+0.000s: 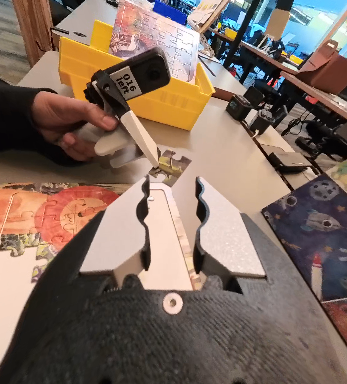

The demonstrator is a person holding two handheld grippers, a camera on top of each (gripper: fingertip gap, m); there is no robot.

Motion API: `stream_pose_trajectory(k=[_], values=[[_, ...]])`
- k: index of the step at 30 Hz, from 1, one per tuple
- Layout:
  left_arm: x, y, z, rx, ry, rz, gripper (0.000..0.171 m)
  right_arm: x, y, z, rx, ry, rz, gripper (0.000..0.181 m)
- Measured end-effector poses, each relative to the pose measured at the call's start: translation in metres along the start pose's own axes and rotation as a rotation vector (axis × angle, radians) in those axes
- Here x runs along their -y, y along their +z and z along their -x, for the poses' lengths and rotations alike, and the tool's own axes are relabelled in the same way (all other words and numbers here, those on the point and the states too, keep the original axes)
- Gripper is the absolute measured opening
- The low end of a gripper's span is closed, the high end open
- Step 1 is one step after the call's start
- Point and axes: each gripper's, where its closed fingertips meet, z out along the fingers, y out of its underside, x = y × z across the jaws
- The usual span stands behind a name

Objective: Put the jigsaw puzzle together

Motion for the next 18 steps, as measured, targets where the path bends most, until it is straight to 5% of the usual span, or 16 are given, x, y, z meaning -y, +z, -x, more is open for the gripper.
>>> stream_pose_trajectory(k=[7,18], values=[[-0.003,0.005,-0.001,-0.001,0.003,0.011,0.000,-0.004,0.001,0.003,0.003,-0.027,0.024,0.015],[-0.017,0.012,0.000,0.021,0.039,0.102,0.000,-0.010,-0.003,0.003,0.022,-0.079,0.043,0.004]])
